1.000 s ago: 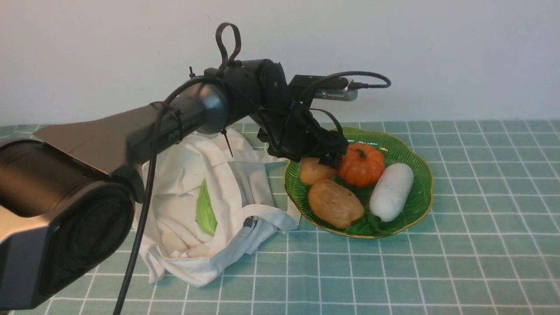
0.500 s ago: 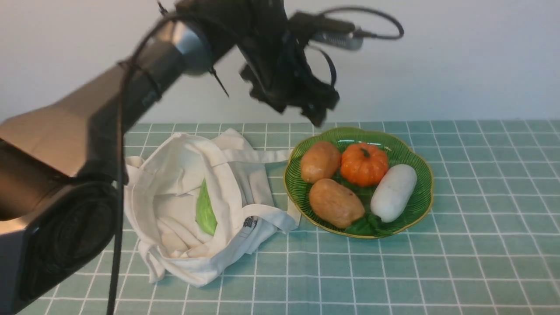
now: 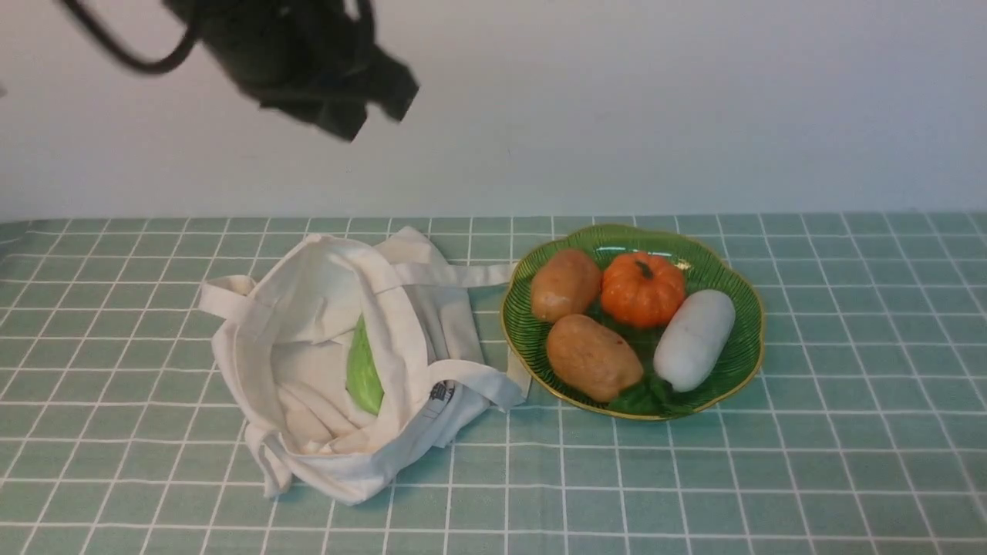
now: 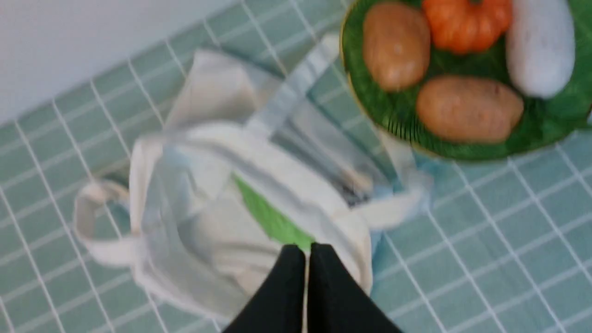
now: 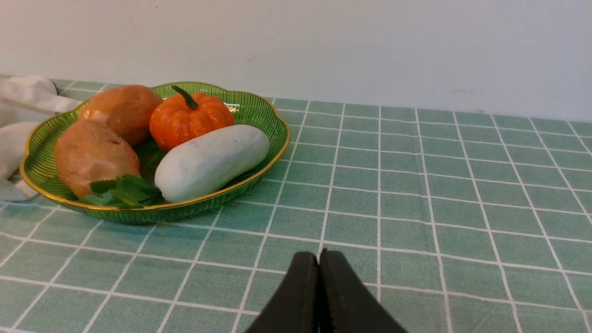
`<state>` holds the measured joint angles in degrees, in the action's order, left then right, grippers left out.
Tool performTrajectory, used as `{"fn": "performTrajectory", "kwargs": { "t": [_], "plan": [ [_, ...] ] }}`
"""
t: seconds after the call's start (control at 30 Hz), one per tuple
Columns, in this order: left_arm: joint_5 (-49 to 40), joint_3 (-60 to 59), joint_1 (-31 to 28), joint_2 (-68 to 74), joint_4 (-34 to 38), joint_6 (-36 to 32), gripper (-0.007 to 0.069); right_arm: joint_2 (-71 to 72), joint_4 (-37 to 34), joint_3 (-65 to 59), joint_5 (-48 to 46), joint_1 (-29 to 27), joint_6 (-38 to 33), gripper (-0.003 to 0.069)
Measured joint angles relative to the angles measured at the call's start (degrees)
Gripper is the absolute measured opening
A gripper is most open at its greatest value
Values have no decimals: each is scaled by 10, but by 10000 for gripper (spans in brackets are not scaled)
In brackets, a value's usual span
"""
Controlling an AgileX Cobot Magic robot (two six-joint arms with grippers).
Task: Take vegetables from cloth bag on blue coffee tablecloth place on plate.
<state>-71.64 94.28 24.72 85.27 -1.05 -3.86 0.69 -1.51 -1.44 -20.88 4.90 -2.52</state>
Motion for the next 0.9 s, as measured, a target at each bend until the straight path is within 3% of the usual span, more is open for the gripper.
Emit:
{"fn": "performTrajectory", "kwargs": {
  "t": [0.17,0.4,0.63,0.9],
  "plan": [
    [26,-226,0,-166,-13,42,-5,0,0,0,0,0,0,-15],
    [225,-537,0,-474,58,94,-5,0,0,0,0,0,0,-15],
    [337,-658,0,-671,41,96,-5,0,0,0,0,0,0,-15],
    [357,-720,0,-829,11,96,-5,0,0,0,0,0,0,-15]
  ]
}}
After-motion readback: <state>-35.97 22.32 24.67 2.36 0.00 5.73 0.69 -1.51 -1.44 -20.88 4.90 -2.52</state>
